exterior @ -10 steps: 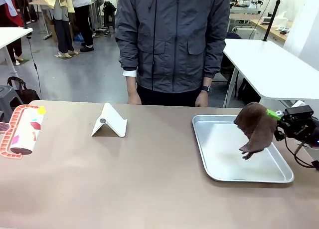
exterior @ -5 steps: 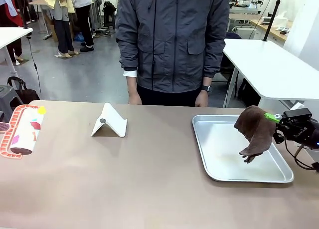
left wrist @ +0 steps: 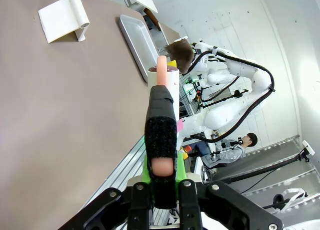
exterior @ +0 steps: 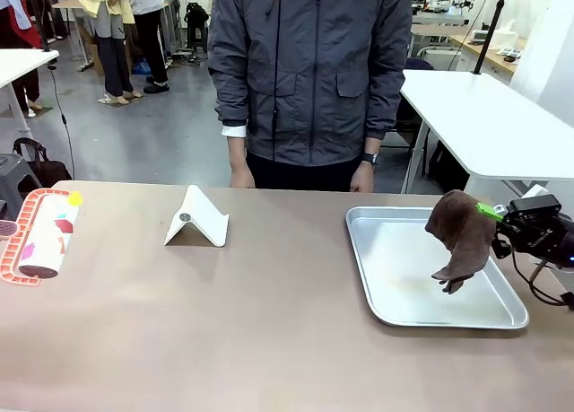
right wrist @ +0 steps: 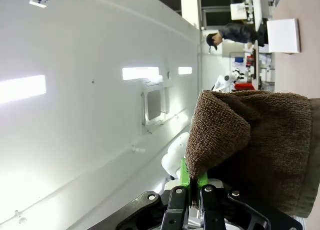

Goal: Clean the surface of the table.
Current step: Return the Lint Roller and towel to their original positions.

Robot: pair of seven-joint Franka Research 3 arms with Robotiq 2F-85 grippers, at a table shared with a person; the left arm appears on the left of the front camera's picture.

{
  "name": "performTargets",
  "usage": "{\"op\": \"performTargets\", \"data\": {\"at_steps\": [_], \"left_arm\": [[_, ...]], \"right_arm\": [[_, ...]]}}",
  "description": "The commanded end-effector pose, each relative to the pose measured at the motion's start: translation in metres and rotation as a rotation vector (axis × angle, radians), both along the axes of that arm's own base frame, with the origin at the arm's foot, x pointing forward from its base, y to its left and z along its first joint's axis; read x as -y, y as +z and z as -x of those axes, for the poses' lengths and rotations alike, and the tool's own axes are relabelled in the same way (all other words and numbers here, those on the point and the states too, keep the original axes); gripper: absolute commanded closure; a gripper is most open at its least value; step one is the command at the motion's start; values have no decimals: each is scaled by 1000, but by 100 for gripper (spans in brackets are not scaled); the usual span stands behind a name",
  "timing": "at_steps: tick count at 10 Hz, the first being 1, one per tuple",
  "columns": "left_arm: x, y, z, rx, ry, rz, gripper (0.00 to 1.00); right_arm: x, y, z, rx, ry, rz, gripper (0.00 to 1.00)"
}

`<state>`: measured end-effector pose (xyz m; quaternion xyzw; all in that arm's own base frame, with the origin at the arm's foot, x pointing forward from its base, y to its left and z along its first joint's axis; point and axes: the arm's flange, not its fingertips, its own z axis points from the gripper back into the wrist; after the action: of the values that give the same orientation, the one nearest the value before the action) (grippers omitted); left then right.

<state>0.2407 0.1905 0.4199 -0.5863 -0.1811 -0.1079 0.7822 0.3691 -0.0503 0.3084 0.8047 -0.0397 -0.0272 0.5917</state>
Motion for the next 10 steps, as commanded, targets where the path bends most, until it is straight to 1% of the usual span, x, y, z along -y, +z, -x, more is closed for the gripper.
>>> {"op": "performTargets", "data": {"at_steps": [1, 8, 9, 10], "left_arm": [[1, 0, 3, 19, -4, -6, 81], [1, 0, 3, 19, -4, -6, 81], [0, 0, 0, 0, 0, 0, 81], [11, 17, -4, 35, 28, -26, 81]], "right_arm": [[1, 6, -4, 11, -9, -26, 94], [1, 6, -4, 11, -9, -26, 94], [0, 0, 0, 0, -1, -1, 94], [-18, 9, -11, 28, -6, 30, 94]]}}
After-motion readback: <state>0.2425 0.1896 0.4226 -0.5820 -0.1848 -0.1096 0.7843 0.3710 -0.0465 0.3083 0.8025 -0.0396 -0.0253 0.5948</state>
